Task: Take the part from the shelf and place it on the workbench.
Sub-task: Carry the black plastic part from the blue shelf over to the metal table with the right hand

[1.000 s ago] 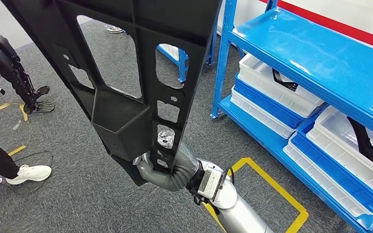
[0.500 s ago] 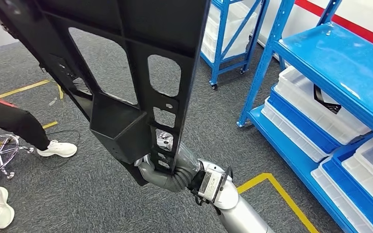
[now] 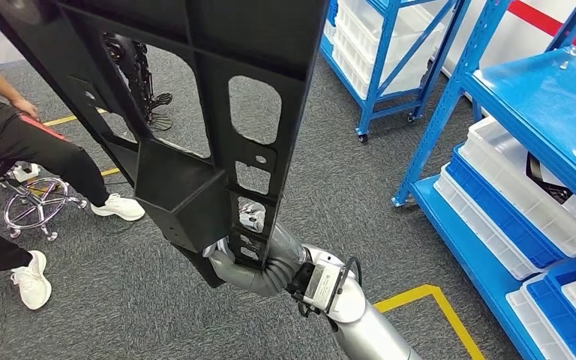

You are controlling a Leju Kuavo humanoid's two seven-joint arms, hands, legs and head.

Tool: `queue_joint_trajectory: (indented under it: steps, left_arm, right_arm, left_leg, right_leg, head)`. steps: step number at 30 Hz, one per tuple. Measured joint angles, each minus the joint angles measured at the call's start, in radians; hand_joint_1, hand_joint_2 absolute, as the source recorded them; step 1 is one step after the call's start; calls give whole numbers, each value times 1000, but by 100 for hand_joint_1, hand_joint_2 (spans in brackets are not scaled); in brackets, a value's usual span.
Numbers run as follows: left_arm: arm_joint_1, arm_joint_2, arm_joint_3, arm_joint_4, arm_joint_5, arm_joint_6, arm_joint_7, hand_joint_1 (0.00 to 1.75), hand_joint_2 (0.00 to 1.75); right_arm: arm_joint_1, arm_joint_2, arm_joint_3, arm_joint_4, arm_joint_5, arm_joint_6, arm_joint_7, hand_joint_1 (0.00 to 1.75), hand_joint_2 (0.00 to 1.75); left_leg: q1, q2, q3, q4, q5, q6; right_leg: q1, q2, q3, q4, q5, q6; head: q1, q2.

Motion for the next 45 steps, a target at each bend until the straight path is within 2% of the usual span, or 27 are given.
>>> queue_joint_trajectory:
  steps: [2, 3, 5, 6, 8, 10, 12, 13, 14, 16, 18, 20, 21, 23, 25, 27, 28, 30, 31, 33, 34, 36, 38, 40, 42, 43, 45]
  left_arm:
    - [-4, 0, 0, 0, -2, 1, 0, 0, 175]
    - [-5, 0, 0, 0, -2, 1, 1, 0, 175]
    - [-4, 2, 0, 0, -3, 2, 1, 0, 175]
    - [-3, 3, 0, 0, -4, 2, 2, 0, 175]
    - [-3, 3, 0, 0, -8, 2, 5, 0, 175]
    - [-6, 4, 0, 0, -16, 3, 8, 0, 175]
    - [-5, 4, 0, 0, -21, 3, 10, 0, 175]
    - [-3, 4, 0, 0, -22, 3, 12, 0, 175]
    - [-2, 4, 0, 0, -23, 3, 14, 0, 175]
    - [-1, 3, 0, 0, -25, 5, 17, 0, 175]
    - [0, 4, 0, 0, -28, 7, 18, 0, 175]
    - [3, 4, 0, 0, -30, 8, 20, 0, 175]
    - [5, 3, 0, 0, -31, 8, 20, 0, 175]
    - [4, 2, -1, 0, -31, 8, 21, 0, 175]
    - [1, 1, -1, 0, -31, 8, 22, 0, 175]
    - [0, 0, -1, 0, -32, 9, 24, 0, 175]
    - [1, -1, -1, 0, -33, 9, 25, 0, 175]
    - [2, -2, -1, 0, -34, 9, 26, 0, 175]
    - [1, -2, -1, 0, -34, 10, 27, 0, 175]
    - [-2, -2, -1, 0, -34, 10, 27, 0, 175]
    - [-3, -2, -1, 0, -35, 11, 27, 0, 175]
    - [-1, -2, -1, 0, -37, 12, 30, 0, 175]
    - [0, -3, -1, 0, -39, 14, 33, 0, 175]
    - [-3, -4, -1, 0, -39, 17, 35, 0, 175]
    - [-4, -4, -1, 0, -40, 18, 35, 0, 175]
    - [-3, -5, -1, 0, -42, 18, 35, 0, 175]
    - [-2, -5, -1, 0, -47, 18, 35, 0, 175]
  right_arm:
    - [-1, 2, 0, 0, 0, 0, -1, 175, 175]
    - [-1, 2, 0, 0, 0, 1, -1, 175, 175]
    - [-1, 5, 0, -1, 1, 1, -1, 175, 175]
    - [-1, 7, 1, -2, 1, 2, -1, 175, 175]
    - [-2, 9, 1, -3, 1, 2, -3, 175, 175]
    - [2, 3, 2, -3, 4, 2, -4, 175, 175]
    - [10, -3, 3, -2, 7, 2, -3, 175, 175]
    - [12, -4, 3, -2, 8, 2, -3, 175, 175]
    - [13, -4, 4, -3, 8, 2, -3, 175, 175]
    - [13, -4, 4, -3, 10, 2, -3, 175, 175]
    - [13, -3, 5, -4, 12, 3, -3, 175, 175]
    - [13, 2, 6, -4, 13, 4, -3, 175, 175]
    - [12, 5, 6, -5, 13, 4, -3, 175, 175]
    - [12, 11, 5, -7, 12, 4, -3, 175, 175]
    - [13, 13, 4, -9, 12, 6, -2, 175, 175]
    - [17, 14, 3, -9, 12, 10, 0, 175, 175]
    - [18, 14, 3, -9, 12, 12, 2, 175, 175]
    - [18, 16, 3, -10, 12, 14, 3, 175, 175]
    - [18, 18, 3, -10, 12, 14, 3, 175, 175]
    - [17, 19, 1, -12, 12, 16, 3, 175, 175]
    - [17, 19, 1, -12, 13, 19, 3, 175, 175]
    - [16, 22, 0, -12, 13, 23, 3, 175, 175]
    - [13, 24, -2, -14, 14, 25, 2, 175, 175]
    - [11, 20, -6, -14, 14, 25, 1, 175, 175]
    - [14, 13, -9, -11, 15, 25, 0, 175, 175]
    - [15, 10, -10, -9, 16, 25, 0, 175, 175]
    - [16, 6, -12, -6, 15, 23, -4, 175, 175]
  left_leg:
    - [-13, 35, 50, -96, 26, 10]
    - [-20, 39, 54, -108, 24, 14]
    - [-24, 18, 56, -118, 28, 23]
    - [-22, 7, 62, -128, 33, 29]
    - [-15, -15, 75, -147, 44, 41]
    - [-12, -39, 77, -149, 48, 46]
    - [-12, -66, 76, -148, 48, 47]
    - [-11, -80, 76, -147, 47, 46]
    - [-9, -93, 77, -146, 47, 45]
    - [-8, -119, 74, -138, 43, 36]
    - [-8, -137, 67, -131, 41, 23]
    - [-6, -147, 60, -132, 45, 13]
    - [-6, -138, 58, -130, 43, 9]
    - [-6, -94, 36, -84, 14, 0]
    - [-5, -47, -21, 35, -47, -7]
    - [-2, -36, -75, 142, -84, -11]
    - [-1, -34, -78, 147, -76, -11]
    - [-1, -18, -26, 48, -19, -6]
    - [-5, 5, 12, -23, 7, -3]
    - [-15, 33, 58, -113, 31, 6]
    - [-20, 35, 62, -123, 28, 10]
    - [-20, 11, 64, -131, 33, 21]
    - [-14, -11, 75, -145, 41, 33]
    - [-10, -35, 82, -151, 45, 41]
    - [-10, -64, 81, -150, 46, 43]
    - [-10, -78, 81, -150, 46, 43]
    - [-9, -108, 83, -148, 45, 41]
  right_leg:
    - [7, -17, 2, 0, -3, 2]
    - [9, -25, 2, -1, -5, 5]
    - [9, -41, 7, -6, -8, 12]
    - [8, -36, 8, -1, -13, 16]
    - [8, 4, -14, 57, -44, 17]
    - [5, 46, -74, 182, -93, 12]
    - [2, 58, -121, 264, -111, 18]
    - [0, 60, -120, 251, -97, 27]
    - [-2, 63, -100, 201, -70, 37]
    - [-9, 89, -39, 62, -11, 52]
    - [-11, 107, -8, -6, 14, 44]
    - [-8, 98, -7, -7, 18, 28]
    - [-10, 92, -7, -9, 20, 23]
    - [-14, 75, -6, -11, 21, 10]
    - [-12, 53, -5, -12, 19, 0]
    - [-9, 28, -6, -12, 17, -4]
    - [-8, 17, -6, -12, 16, -5]
    - [-7, -4, -4, -12, 14, -6]
    - [-4, -13, -2, -12, 12, -5]
    - [3, -29, 0, -12, 8, 1]
    - [5, -38, 2, -13, 7, 5]
    - [5, -52, 6, -17, 3, 15]
    - [3, -21, -1, 13, -16, 22]
    - [0, 34, -52, 124, -62, 19]
    - [0, 56, -120, 245, -97, 18]
    - [0, 59, -134, 262, -94, 23]
    - [-3, 68, -105, 177, -43, 40]
  head:
    - [0, 0]
    - [1, 0]
    - [1, 0]
    - [1, 0]
    - [1, 0]
    - [2, 0]
    - [2, 0]
    - [2, 0]
    - [2, 0]
    - [3, 0]
    - [2, 0]
    - [2, 0]
    - [1, 0]
    - [0, 0]
    - [-2, 0]
    - [-2, 0]
    - [-2, 0]
    - [-2, 0]
    - [-2, 0]
    - [-1, 0]
    - [0, 0]
    - [0, 0]
    - [1, 0]
    - [2, 0]
    - [3, 0]
    - [3, 0]
    - [3, 0]
